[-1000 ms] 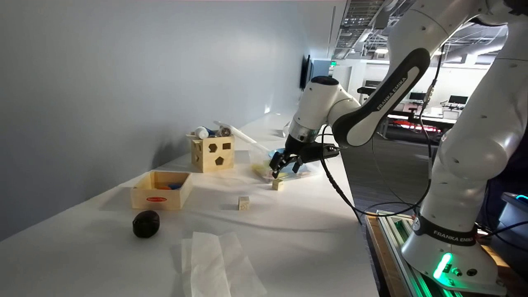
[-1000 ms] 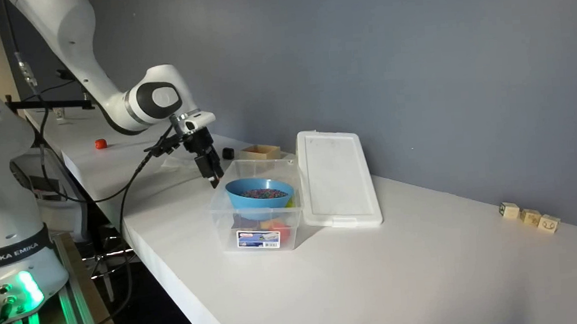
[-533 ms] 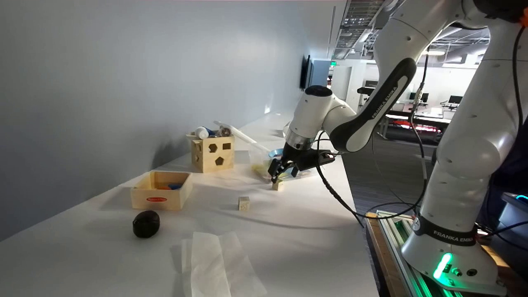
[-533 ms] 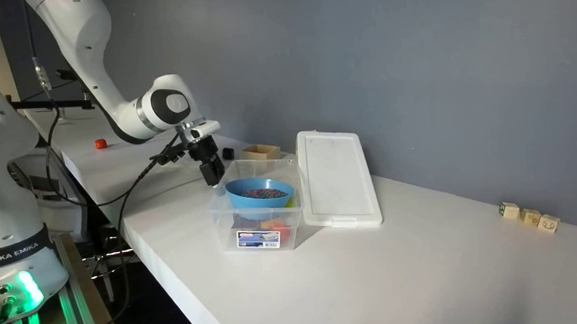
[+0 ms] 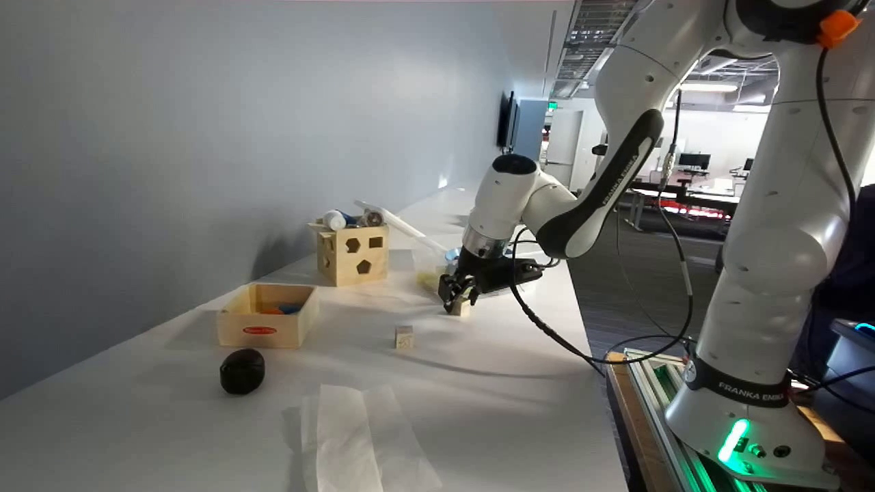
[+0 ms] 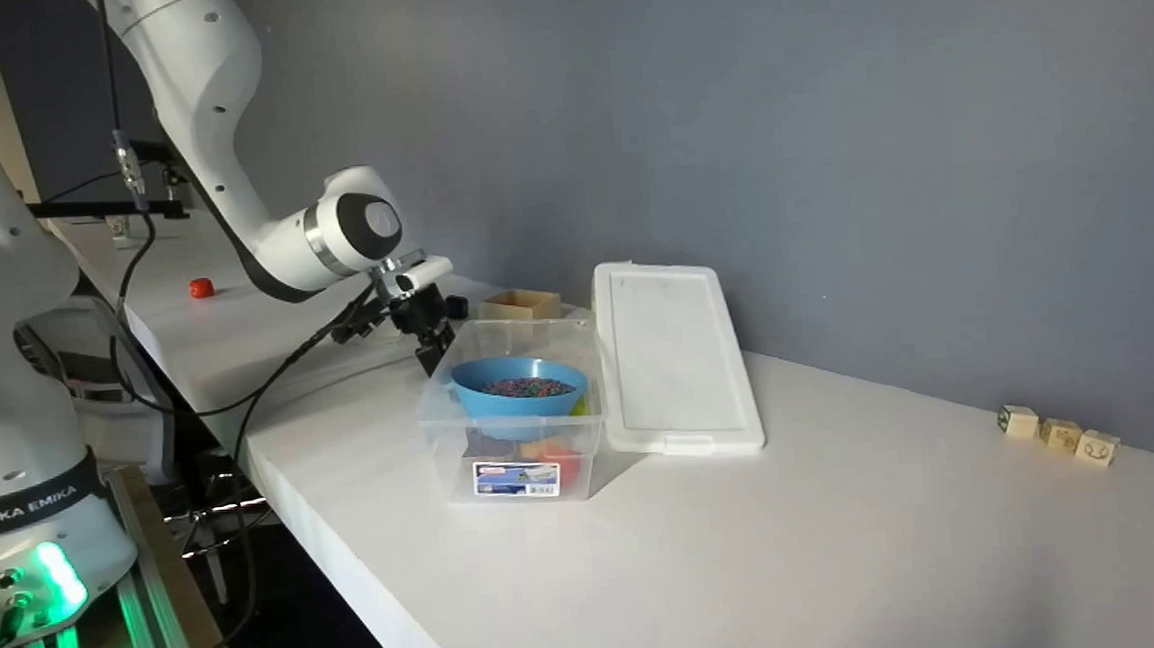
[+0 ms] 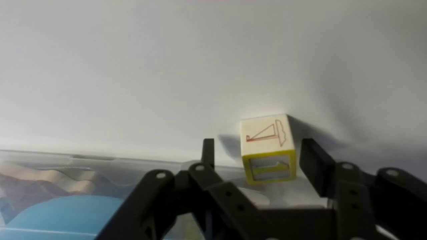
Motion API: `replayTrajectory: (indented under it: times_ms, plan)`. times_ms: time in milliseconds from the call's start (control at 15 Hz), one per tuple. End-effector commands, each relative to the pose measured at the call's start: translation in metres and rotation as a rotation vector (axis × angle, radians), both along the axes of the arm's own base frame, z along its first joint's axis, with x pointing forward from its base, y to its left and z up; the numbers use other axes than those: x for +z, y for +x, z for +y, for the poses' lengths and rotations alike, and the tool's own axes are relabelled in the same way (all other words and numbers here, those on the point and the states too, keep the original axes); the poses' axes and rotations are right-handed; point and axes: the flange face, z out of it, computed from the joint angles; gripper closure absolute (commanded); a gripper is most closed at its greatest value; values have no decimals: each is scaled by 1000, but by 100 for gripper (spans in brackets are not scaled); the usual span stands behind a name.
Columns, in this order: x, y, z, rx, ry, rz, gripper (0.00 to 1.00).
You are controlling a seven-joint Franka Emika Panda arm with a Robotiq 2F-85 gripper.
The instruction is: Put the cubes in the bowl
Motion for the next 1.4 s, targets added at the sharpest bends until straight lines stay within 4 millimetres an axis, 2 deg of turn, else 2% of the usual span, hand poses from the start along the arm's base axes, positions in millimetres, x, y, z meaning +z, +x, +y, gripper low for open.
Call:
replayTrajectory:
  times_ms: [0, 133, 267, 467, 667, 867, 1000, 1200, 1333]
  plan:
    - [-6, 8, 3, 4, 9, -19, 62]
    - [2, 4, 15, 14, 23, -31, 76]
    - [16, -10, 33, 49, 41, -49, 90]
    - [34, -22, 59, 111, 92, -59, 90]
    - [84, -21, 69, 129, 95, -145, 90]
    - [148, -13, 50, 61, 101, -264, 90]
    - [187, -12, 23, -4, 111, -306, 90]
    - [210, -6, -19, -100, 93, -272, 90]
    - [202, -1, -39, -146, 73, -218, 90]
